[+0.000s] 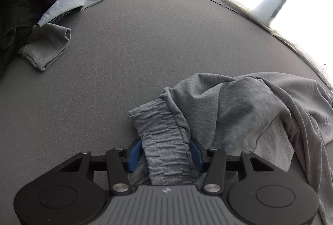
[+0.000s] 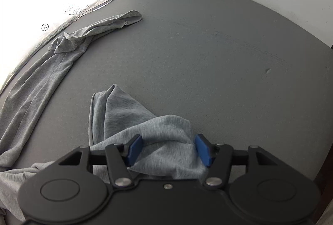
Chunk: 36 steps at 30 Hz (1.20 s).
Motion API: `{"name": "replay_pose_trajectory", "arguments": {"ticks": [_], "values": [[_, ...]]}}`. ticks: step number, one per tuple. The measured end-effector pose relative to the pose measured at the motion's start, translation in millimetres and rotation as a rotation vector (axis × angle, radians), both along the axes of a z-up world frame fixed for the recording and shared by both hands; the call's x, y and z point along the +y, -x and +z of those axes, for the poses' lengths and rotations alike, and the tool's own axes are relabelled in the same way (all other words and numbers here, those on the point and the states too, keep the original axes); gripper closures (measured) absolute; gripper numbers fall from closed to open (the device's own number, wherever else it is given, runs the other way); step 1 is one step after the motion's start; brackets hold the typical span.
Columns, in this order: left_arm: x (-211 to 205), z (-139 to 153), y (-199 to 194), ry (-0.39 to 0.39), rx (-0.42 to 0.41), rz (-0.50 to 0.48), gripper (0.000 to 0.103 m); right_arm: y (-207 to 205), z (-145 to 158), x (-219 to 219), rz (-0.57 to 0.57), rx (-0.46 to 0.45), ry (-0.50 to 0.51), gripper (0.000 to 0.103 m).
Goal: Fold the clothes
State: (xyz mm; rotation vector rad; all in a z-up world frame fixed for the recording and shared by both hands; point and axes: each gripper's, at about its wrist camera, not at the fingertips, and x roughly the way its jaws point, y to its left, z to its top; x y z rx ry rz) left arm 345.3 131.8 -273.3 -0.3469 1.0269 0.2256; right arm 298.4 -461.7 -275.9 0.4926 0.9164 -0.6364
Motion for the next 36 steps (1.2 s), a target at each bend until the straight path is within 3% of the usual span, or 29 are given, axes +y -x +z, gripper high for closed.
{"name": "replay_pose_trajectory", "arguments": {"ticks": [1, 2, 7, 12, 16, 22, 25, 27, 29, 31, 32, 36], "values": [[0, 0, 1, -0.007, -0.007, 0.007, 0.064, -1, 1, 2, 0.02, -0.004, 0.016, 0.082], [0, 0, 3, -0.009, -0.016, 0.017, 0.067, -1, 4, 3, 0.032, -0.007, 0.034, 0.095], [6, 12, 8, -0.005, -0.089, 0.084, 0.092, -7, 22, 1, 0.083, -0.055, 0.1, 0.099], [22, 37, -18, -0.05, -0.175, 0.108, 0.095, -48, 48, -4, 0.183, -0.129, 0.164, 0.099], [37, 71, -62, -0.068, -0.278, 0.117, 0.096, -102, 83, -10, 0.216, -0.247, 0.192, 0.099], [48, 175, -123, -0.074, -0.582, 0.111, 0.097, -161, 172, -19, 0.221, -0.502, 0.297, 0.099], [42, 242, -119, -0.134, -0.779, 0.077, 0.097, -141, 208, -23, 0.188, -0.597, 0.373, 0.099], [37, 266, -98, -0.169, -0.875, 0.041, 0.096, -125, 231, -26, 0.164, -0.657, 0.426, 0.099], [31, 270, -72, -0.188, -0.914, 0.012, 0.096, -109, 245, -27, 0.146, -0.691, 0.471, 0.099], [23, 255, -49, -0.208, -0.884, -0.014, 0.094, -87, 231, -27, 0.143, -0.626, 0.509, 0.099], [20, 235, -39, -0.217, -0.825, -0.019, 0.094, -78, 217, -29, 0.14, -0.575, 0.507, 0.099], [21, 137, -9, -0.169, -0.498, 0.034, 0.086, -51, 127, -41, 0.112, -0.303, 0.355, 0.095]]}}
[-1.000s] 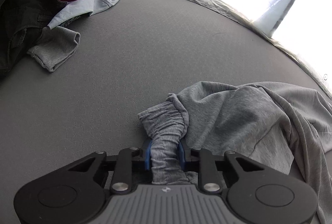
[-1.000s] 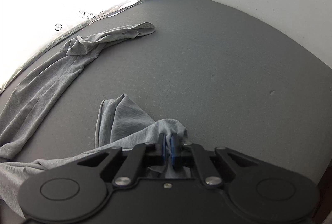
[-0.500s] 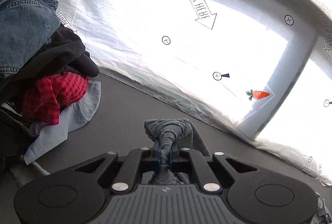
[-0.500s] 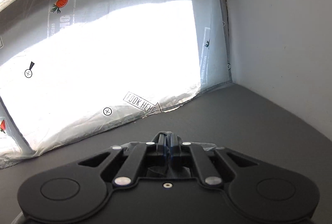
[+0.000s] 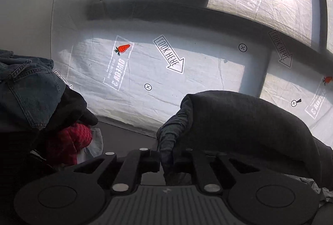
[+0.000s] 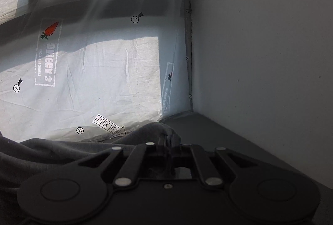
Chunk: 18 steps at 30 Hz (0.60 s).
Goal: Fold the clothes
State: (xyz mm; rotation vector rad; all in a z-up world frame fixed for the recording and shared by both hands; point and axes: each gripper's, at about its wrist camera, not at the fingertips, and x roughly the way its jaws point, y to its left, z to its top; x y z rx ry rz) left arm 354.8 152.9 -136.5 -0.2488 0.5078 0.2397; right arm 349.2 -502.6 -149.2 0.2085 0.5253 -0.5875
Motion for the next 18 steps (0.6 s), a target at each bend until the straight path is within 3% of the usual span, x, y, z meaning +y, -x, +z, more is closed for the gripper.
{"name": "replay_pose_trajectory", "arguments": {"ticks": [2, 4, 5, 8, 15, 18], "values": [[2, -58, 18, 0.099, 0.195, 0.055, 0.082, 10, -45, 1, -0.026, 0.146, -0.069, 0.089], [1, -94, 38, 0.155, 0.311, 0.105, 0.084, 23, -85, 7, -0.054, 0.278, -0.123, 0.086], [-1, -103, 49, 0.169, 0.336, 0.125, 0.084, 29, -96, 11, -0.062, 0.302, -0.156, 0.084], [-2, -105, 67, 0.211, 0.342, 0.133, 0.082, 39, -108, 20, -0.069, 0.295, -0.241, 0.069], [11, -78, 64, 0.263, 0.235, 0.121, 0.071, 5, -93, 40, 0.006, 0.245, -0.213, 0.059], [13, -71, 60, 0.359, 0.178, 0.101, 0.061, -3, -89, 44, 0.017, 0.215, -0.232, 0.058]]}}
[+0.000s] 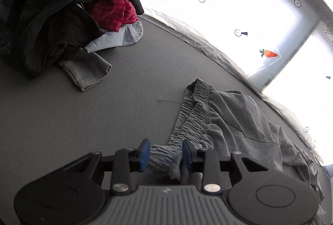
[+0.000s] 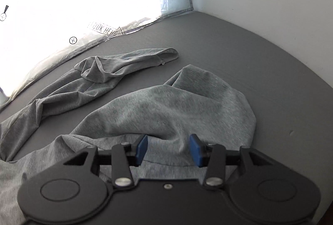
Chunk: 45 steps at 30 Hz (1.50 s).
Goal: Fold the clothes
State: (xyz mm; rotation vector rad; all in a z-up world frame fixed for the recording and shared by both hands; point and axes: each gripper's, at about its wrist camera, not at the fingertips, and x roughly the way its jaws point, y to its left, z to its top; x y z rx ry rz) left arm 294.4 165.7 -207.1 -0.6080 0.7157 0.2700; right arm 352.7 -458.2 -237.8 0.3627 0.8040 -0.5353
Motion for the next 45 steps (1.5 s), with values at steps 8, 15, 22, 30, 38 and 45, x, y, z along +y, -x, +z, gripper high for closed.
{"name": "replay_pose_trajectory", "arguments": {"ticks": [8, 15, 22, 30, 38, 45], "values": [[-17, -19, -29, 0.045, 0.06, 0.009, 0.037, 2, -15, 10, 0.001, 0.043, -0.032, 0.055], [-33, -43, -51, -0.066, 0.225, 0.003, 0.046, 8, -19, 8, -0.014, 0.049, -0.048, 0.052], [-25, -24, -23, -0.077, 0.133, 0.101, 0.097, 19, -19, 7, -0.02, 0.044, -0.056, 0.052], [20, -2, 46, -0.286, 0.121, 0.248, 0.096, 42, -15, 2, -0.029, 0.052, -0.039, 0.052], [13, -28, 56, -0.421, 0.303, 0.253, 0.077, 57, -7, -13, -0.03, 0.062, -0.018, 0.051], [-33, -1, 12, -0.443, 0.08, 0.269, 0.025, 48, -8, -50, -0.08, 0.029, -0.023, 0.035]]}}
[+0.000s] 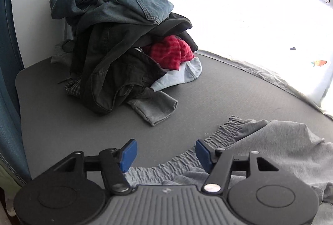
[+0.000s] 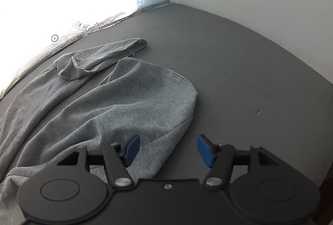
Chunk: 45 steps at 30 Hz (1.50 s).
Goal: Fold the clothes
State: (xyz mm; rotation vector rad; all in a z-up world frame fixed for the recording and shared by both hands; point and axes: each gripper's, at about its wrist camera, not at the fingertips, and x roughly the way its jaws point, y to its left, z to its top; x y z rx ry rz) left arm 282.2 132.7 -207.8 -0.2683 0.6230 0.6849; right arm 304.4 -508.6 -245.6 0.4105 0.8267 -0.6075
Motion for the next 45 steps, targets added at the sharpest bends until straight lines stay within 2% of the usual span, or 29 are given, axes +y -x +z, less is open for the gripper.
{"name": "replay_pose_trajectory", "arguments": {"ticks": [1, 4, 6, 9, 12, 13, 14, 17, 19, 25, 29, 34, 37, 39, 40, 41, 42, 43, 45], "values": [[-6, -1, -8, 0.003, -0.007, -0.005, 0.02, -5, -4, -7, -0.019, -0.009, -0.024, 0.035], [-31, -16, -34, 0.055, 0.035, -0.028, 0.02, -19, -17, -28, -0.085, -0.009, -0.101, 0.036], [-47, -27, -45, 0.059, 0.078, -0.055, 0.02, -26, -24, -37, -0.134, 0.011, -0.143, 0.043], [-73, -50, -58, 0.025, 0.177, -0.137, 0.02, -27, -30, -36, -0.123, 0.029, -0.137, 0.053], [-87, -70, -61, -0.008, 0.259, -0.189, 0.02, -27, -31, -28, -0.06, 0.072, -0.055, 0.079], [-90, -76, -60, -0.009, 0.274, -0.192, 0.02, -27, -31, -28, -0.045, 0.076, -0.046, 0.093], [-92, -82, -60, -0.011, 0.29, -0.195, 0.019, -25, -31, -30, -0.045, 0.064, -0.056, 0.096], [-89, -87, -53, -0.019, 0.266, -0.158, 0.009, -19, -25, -36, -0.084, 0.014, -0.097, 0.1], [-84, -89, -53, -0.007, 0.264, -0.138, 0.0, -19, -18, -37, -0.09, -0.01, -0.089, 0.1], [-71, -95, -43, 0.07, 0.193, -0.132, 0.0, -26, 12, -36, -0.076, -0.095, -0.083, 0.1], [-74, -97, -41, 0.062, 0.172, -0.13, 0.0, -41, 28, -36, -0.046, -0.143, -0.105, 0.1], [-76, -100, -36, 0.04, 0.142, -0.135, 0.0, -99, 69, -29, 0.059, -0.193, -0.033, 0.1], [-76, -100, -36, 0.04, 0.139, -0.133, 0.0, -139, 102, -23, 0.126, -0.306, -0.057, 0.1], [-77, -100, -36, 0.04, 0.138, -0.133, 0.0, -161, 118, -21, 0.188, -0.42, -0.148, 0.096], [-77, -101, -36, 0.039, 0.136, -0.132, 0.0, -170, 124, -20, 0.214, -0.481, -0.211, 0.088], [-77, -101, -35, 0.037, 0.134, -0.131, 0.0, -176, 127, -20, 0.23, -0.519, -0.257, 0.07], [-78, -101, -35, 0.035, 0.131, -0.13, 0.0, -179, 128, -19, 0.234, -0.541, -0.28, 0.063], [-78, -102, -34, 0.033, 0.129, -0.129, 0.0, -179, 128, -17, 0.234, -0.54, -0.266, 0.059], [-79, -102, -34, 0.029, 0.124, -0.127, 0.0, -176, 122, -12, 0.233, -0.489, -0.192, 0.06]]}}
